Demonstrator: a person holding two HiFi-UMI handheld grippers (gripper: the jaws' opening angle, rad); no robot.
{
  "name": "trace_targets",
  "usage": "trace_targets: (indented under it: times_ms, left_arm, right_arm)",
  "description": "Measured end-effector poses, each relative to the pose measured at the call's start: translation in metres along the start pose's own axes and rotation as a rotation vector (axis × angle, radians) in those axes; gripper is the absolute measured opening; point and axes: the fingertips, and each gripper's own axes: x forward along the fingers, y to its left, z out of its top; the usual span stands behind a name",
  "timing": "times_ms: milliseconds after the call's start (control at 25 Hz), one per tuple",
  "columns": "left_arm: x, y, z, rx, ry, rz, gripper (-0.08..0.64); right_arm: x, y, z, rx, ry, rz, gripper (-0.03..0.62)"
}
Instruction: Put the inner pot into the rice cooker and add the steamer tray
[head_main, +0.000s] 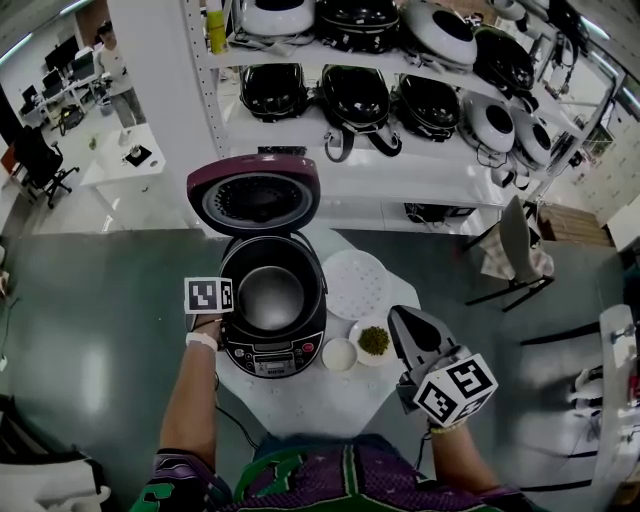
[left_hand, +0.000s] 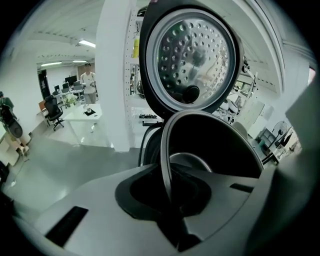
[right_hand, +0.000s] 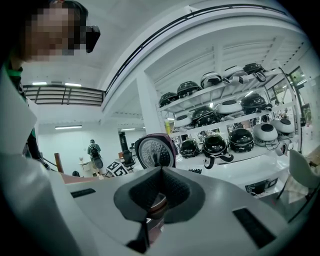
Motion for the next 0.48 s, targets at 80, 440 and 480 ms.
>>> trace_targets:
  times_ms: [80, 440, 480]
  left_arm:
    - [-0.0001, -0.0002, 0.0000, 0.008, -0.004, 0.007, 0.043]
    - [0.0010, 0.0006, 0.0012, 0.049, -0.039, 0.060, 0.046]
    - [0.0005, 0.0000, 0.0024, 0.068, -0.042, 0.064, 0.046]
  right_arm:
    - [-0.0006, 0.0000, -0.0007, 0.000, 0.004, -0.002, 0.007]
    - [0.0049, 0.0039, -0.0028, 0.006, 0.010, 0.008, 0.007]
    - [0.0055, 0.0044, -0.0025, 0.007, 0.010, 0.009, 0.007]
